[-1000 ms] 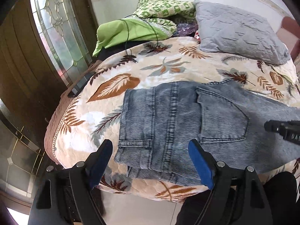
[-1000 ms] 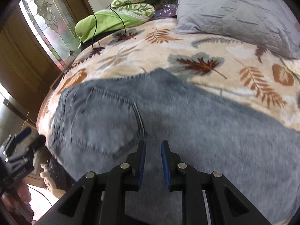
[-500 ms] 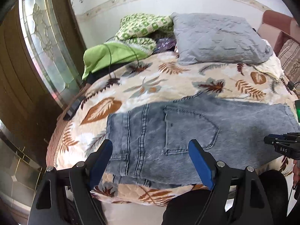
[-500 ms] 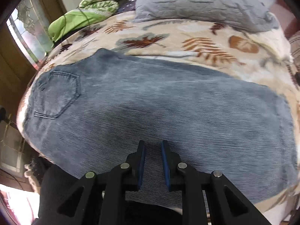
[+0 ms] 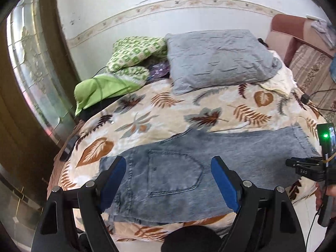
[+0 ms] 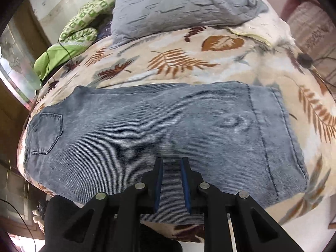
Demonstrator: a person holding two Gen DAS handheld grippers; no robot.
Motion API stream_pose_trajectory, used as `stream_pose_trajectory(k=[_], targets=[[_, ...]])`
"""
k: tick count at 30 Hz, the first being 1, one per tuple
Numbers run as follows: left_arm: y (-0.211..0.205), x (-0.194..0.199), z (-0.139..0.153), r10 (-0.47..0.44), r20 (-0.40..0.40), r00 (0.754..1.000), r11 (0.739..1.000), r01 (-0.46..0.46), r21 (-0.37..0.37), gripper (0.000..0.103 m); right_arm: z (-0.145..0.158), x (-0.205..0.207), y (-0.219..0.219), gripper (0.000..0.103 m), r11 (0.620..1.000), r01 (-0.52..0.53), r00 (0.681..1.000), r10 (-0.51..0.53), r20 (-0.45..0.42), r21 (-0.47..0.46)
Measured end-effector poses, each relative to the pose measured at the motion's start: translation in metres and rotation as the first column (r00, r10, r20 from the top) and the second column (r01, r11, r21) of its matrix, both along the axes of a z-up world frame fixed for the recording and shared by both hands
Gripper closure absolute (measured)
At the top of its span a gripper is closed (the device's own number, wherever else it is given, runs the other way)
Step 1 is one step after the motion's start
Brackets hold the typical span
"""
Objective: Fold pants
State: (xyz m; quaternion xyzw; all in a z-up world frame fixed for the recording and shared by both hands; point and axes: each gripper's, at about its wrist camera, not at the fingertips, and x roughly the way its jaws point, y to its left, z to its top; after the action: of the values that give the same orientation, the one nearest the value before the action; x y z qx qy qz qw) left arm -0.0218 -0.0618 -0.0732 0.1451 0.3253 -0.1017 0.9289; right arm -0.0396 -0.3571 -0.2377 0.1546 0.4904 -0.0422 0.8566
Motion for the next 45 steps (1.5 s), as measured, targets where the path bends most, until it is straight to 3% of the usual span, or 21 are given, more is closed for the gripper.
stream_pose_trajectory(k=[10,22,32,45], targets=[[-0.050,0.000,0.005,-0.072,-0.004,0.997,0.997,0.073,0.040,0.020,-0.014,-0.012,-0.025,0.083,0.999,0.042,0.999,-0.041,-0.024,0.022],[-0.101,-0.016,-0.019,-0.186,-0.128,0.974,0.977,0.197,0.081,0.020,0.026,-0.033,-0.045,0.083,0.993,0.080,0.992,-0.088,0.093,0.086],[-0.087,-0.013,-0.034,-0.150,-0.187,0.971,0.985,0.163,0.056,0.020,0.058,-0.030,-0.019,0.083,0.996,0.010,0.986,-0.024,0.166,0.084],[-0.073,-0.007,-0.036,-0.124,-0.190,0.974,0.989,0.137,0.054,0.020,0.059,-0.024,-0.001,0.083,0.997,-0.030,0.987,0.018,0.162,0.071]])
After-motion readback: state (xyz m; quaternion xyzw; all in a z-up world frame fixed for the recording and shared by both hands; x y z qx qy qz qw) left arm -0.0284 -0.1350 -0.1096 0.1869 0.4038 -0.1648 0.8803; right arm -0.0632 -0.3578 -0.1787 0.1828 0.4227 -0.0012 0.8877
